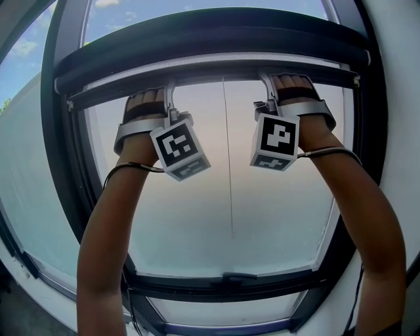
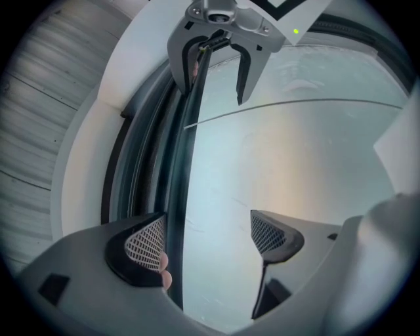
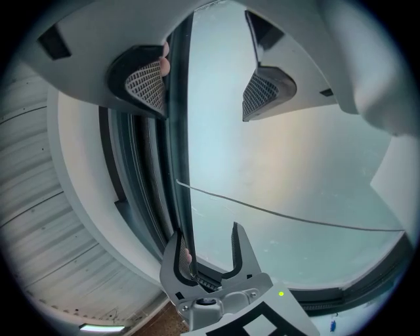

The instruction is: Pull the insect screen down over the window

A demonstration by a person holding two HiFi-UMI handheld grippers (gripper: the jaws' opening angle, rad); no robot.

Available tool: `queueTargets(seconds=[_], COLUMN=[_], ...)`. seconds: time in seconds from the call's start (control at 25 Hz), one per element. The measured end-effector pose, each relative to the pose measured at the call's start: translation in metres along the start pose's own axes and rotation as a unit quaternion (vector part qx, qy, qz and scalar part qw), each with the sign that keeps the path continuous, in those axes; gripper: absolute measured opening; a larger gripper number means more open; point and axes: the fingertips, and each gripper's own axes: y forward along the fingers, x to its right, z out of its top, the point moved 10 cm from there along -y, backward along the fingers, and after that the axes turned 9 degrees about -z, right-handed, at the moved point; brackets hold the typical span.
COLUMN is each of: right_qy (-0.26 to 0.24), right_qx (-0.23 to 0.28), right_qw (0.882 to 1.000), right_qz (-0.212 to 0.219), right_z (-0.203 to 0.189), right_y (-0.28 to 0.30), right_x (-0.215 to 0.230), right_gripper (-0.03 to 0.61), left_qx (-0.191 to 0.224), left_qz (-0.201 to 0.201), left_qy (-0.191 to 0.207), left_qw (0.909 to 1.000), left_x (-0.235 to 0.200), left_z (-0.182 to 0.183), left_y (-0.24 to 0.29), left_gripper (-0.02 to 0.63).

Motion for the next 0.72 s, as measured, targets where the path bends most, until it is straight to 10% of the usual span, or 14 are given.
queueTargets(seconds=[0.72], right_qy=[-0.017], right_qx=[-0.007], right_qw=[0.999], right_qz=[0.051], right_z=[-0.004], right_y=[-0.025], right_x=[-0.029], right_gripper=[0.356], left_qx=[0.017], left_qz=[-0.082], left_qy=[0.026], left_qw=[0.9962], left_x=[0.027], left_z=[-0.004], left_y=[-0.021], left_gripper=[0.394])
